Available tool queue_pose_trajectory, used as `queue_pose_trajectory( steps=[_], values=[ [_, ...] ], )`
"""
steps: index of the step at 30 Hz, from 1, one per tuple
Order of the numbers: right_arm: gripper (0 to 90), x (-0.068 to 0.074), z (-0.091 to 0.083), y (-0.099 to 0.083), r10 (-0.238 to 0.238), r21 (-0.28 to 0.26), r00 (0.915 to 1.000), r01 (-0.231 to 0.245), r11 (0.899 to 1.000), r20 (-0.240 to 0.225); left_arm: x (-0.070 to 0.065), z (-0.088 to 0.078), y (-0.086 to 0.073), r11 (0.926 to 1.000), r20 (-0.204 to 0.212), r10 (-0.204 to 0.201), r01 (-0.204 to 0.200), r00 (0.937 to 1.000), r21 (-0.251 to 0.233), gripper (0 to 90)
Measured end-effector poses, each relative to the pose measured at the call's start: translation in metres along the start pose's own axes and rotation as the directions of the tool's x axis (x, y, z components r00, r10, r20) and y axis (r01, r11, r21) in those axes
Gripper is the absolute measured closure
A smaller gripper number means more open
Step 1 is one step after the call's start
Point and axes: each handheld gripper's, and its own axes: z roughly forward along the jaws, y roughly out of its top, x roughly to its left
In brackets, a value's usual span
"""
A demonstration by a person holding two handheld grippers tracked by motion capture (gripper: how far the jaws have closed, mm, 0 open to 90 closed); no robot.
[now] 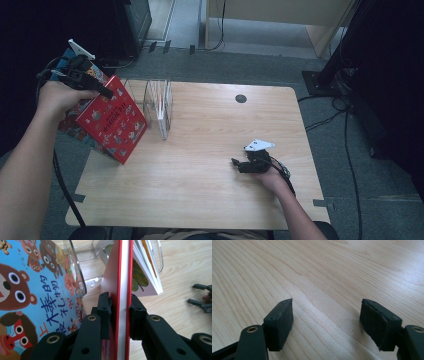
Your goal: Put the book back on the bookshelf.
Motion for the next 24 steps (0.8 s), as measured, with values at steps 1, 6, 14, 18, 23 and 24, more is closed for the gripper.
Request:
queue_pose_trajectory(
  steps=[1, 6, 14, 18, 23, 24],
  values=[
    [27.1, 0.0, 0.0, 0.0, 0.0, 0.0, 1.0, 0.0, 1.0, 0.0, 0.0, 0.0, 0.0, 1.0, 0.0, -0.002, 0.002, 1.0, 0.003, 76.0],
    [27.1, 0.0, 0.0, 0.0, 0.0, 0.0, 1.0, 0.0, 1.0, 0.0, 0.003, -0.001, 0.001, 0.9997, -0.034, -0.021, 0.021, 0.9992, 0.011, 79.0],
    [27.4, 0.0, 0.0, 0.0, -0.001, -0.001, 1.0, 0.001, 1.0, -0.002, 0.016, -0.002, 0.01, 0.9968, -0.013, -0.079, 0.079, 0.9968, 0.011, 80.2],
    [27.5, 0.0, 0.0, 0.0, -0.001, -0.001, 1.0, 0.001, 1.0, -0.002, 0.02, -0.003, 0.016, 0.9947, 0.003, -0.099, 0.099, 0.995, -0.025, 80.1],
    [27.8, 0.0, 0.0, 0.0, -0.001, -0.001, 1.0, 0.001, 1.0, -0.003, 0.026, -0.002, 0.021, 0.9889, 0.009, -0.123, 0.123, 0.9924, -0.083, 80.2],
    [28.0, 0.0, 0.0, 0.0, -0.001, -0.001, 1.0, 0.001, 1.0, -0.003, 0.027, -0.002, 0.022, 0.9867, 0.007, -0.134, 0.134, 0.991, -0.092, 80.3]
  ],
)
